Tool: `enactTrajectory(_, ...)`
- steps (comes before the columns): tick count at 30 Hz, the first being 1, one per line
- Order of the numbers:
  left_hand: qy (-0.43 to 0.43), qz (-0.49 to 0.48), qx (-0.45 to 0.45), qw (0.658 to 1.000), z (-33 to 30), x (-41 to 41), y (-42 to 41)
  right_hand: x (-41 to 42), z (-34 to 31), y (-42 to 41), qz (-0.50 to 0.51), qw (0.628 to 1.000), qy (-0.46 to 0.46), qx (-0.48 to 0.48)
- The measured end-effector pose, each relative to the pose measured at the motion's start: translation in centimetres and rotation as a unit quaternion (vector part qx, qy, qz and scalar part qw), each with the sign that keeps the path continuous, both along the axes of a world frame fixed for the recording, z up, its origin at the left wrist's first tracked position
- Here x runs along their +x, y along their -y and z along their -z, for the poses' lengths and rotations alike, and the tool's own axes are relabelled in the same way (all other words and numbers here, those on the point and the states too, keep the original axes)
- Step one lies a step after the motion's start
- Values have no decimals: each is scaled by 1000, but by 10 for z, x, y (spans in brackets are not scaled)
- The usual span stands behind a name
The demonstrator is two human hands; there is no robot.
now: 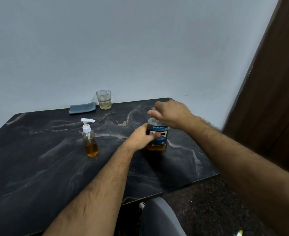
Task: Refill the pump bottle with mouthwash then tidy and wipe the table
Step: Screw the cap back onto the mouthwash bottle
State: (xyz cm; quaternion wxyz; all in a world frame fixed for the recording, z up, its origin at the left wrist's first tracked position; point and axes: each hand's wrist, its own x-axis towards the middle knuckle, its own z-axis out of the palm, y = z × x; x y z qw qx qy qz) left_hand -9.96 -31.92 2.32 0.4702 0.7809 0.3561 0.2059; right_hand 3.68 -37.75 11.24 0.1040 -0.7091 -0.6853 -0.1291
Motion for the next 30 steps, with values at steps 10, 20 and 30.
enactTrajectory(10, 56, -142, 55, 987, 20, -25, 11, 17, 105, 37, 61, 742, -658, 113)
enactTrajectory(20, 121, -134, 12, 983, 33, -4, 32, 4, 130, 37, 36, 810, -572, 127)
enactTrajectory(30, 96, -29, -44, 994, 27, 74, 13, 51, 119, 55, 141, 838, -494, 185)
